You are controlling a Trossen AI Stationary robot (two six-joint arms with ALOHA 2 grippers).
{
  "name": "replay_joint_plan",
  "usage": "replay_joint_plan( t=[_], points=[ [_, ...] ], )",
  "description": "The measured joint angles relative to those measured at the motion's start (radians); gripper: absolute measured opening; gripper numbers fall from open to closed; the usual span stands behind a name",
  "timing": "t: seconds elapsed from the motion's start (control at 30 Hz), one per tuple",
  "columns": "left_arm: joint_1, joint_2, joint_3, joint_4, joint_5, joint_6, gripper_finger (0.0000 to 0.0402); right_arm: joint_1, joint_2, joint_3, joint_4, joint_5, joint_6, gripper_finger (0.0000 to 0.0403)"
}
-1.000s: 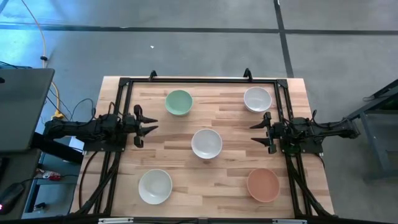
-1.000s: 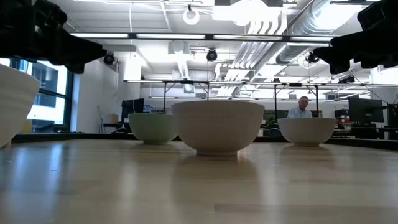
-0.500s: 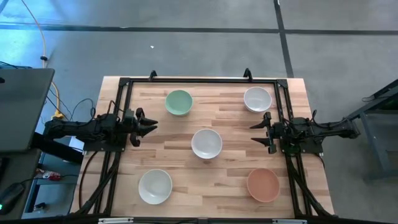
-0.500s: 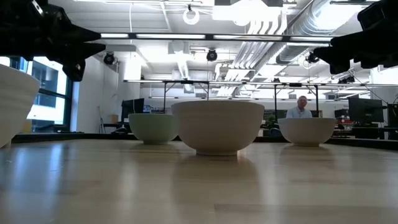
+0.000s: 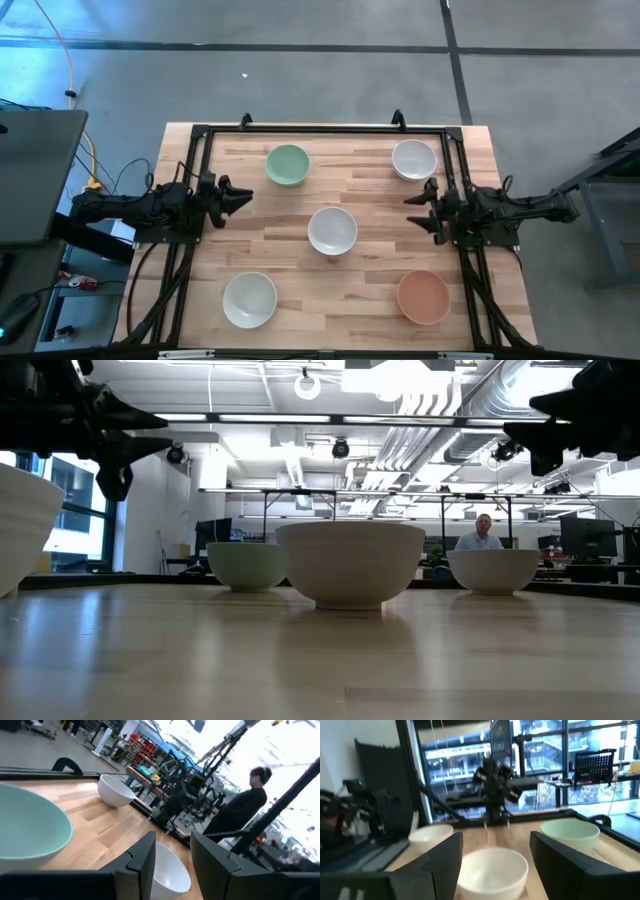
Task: Nest bowls inside each other
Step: Stack the top white bowl on the middle white bowl
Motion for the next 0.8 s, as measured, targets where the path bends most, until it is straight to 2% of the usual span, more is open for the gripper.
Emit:
replay_joint_plan(
  t=[0.17, 0.37, 0.47, 0.57, 0.8],
  points=[
    [0.0, 0.0, 0.0, 0.0, 0.004, 0.058, 0.0113, 0.0, -0.001, 0.0, 0.048, 0.0, 0.018, 0.0224],
    [-0.003, 0.0, 0.0, 0.002, 0.005, 0.086, 0.0113, 0.0, -0.002, 0.0, 0.091, 0.009, 0.328, 0.0224],
    [-0.003, 0.0, 0.0, 0.002, 0.018, 0.07, 0.0113, 0.0, -0.002, 0.0, 0.09, 0.074, 0.418, 0.0224],
    [-0.004, 0.0, 0.0, 0.002, 0.055, 0.049, 0.0113, 0.0, -0.002, 0.0, 0.087, 0.115, 0.455, 0.0224],
    [-0.003, 0.0, 0.0, -0.006, 0.028, 0.101, 0.0113, 0.0, -0.001, 0.0, 0.076, 0.118, 0.506, 0.0224]
  ],
)
